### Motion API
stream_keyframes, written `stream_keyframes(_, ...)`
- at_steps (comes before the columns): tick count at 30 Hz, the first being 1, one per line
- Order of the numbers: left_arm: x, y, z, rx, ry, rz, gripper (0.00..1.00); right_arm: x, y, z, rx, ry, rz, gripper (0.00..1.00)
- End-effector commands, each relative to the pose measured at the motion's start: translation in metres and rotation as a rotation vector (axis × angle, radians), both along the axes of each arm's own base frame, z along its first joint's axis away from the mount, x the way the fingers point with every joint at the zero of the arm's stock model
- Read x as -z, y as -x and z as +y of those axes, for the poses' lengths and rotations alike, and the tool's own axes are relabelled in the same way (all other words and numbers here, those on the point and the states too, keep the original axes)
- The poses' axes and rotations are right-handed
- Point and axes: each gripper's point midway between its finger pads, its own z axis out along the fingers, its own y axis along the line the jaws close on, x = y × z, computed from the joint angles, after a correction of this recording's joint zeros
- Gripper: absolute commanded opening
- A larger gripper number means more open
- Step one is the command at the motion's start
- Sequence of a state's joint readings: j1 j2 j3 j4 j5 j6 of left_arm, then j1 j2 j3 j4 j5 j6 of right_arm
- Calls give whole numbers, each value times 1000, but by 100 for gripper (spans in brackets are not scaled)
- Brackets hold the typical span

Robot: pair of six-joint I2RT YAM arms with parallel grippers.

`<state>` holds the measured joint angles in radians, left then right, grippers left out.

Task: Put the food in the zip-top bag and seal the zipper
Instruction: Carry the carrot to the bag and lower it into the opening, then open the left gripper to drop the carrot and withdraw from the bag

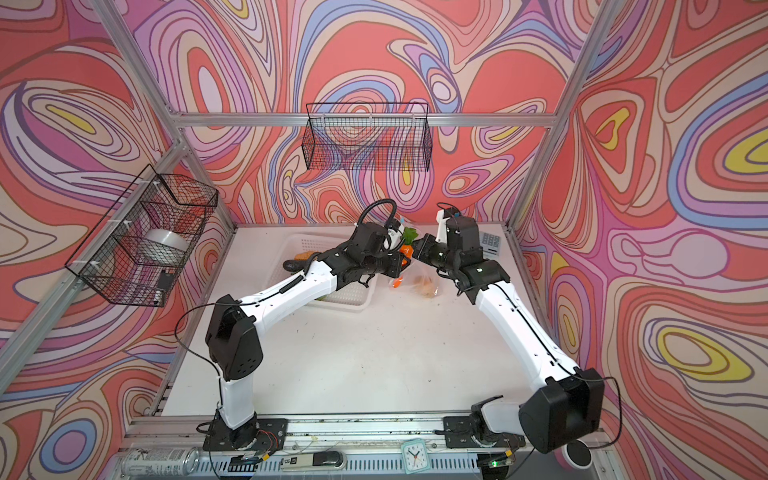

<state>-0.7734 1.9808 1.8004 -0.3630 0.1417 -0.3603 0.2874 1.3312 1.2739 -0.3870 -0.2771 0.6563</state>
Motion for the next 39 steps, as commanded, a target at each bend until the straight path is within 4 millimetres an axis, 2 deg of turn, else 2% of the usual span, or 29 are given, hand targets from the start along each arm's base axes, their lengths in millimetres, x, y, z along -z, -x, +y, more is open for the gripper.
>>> stream_keyframes(1, 44, 12, 4, 27, -134, 142, 32, -17, 3, 9, -55, -46, -70, 0)
stream_keyframes(6, 53, 12, -1, 16, -117, 180, 35, -10, 2, 13, -74, -51, -55, 0)
stream_keyframes(10, 52, 8, 0, -12, -111, 169, 48, -10, 2, 13, -75, -46, -57, 0)
stream_keyframes(12, 50, 7, -1, -15, -102, 166, 55, -8, 2, 12, -71, -40, -54, 0)
stream_keyframes(16, 43, 6, -1, -19, -92, 162, 63, -4, 1, 12, -69, -35, -44, 0)
stream_keyframes(21, 23, 10, 4, -23, -79, 143, 75, -3, 0, 12, -69, -32, -38, 0)
stream_keyframes(22, 17, 12, 5, -20, -74, 142, 80, -2, -1, 12, -68, -31, -33, 0)
stream_keyframes(24, 0, 18, 6, -6, -50, 139, 100, 0, -2, 12, -67, -23, -26, 0)
stream_keyframes(29, -46, 34, 16, 15, 16, 93, 100, 3, -6, 8, -45, 0, -20, 0)
stream_keyframes(32, -62, 39, 23, 14, 32, 57, 100, 3, -8, 7, -35, 3, -24, 0)
stream_keyframes(36, -65, 38, 30, -1, 29, 27, 100, 3, -9, 9, -44, -7, -24, 0)
stream_keyframes(39, -58, 36, 30, -7, 19, 34, 100, 3, -7, 11, -56, -17, -24, 0)
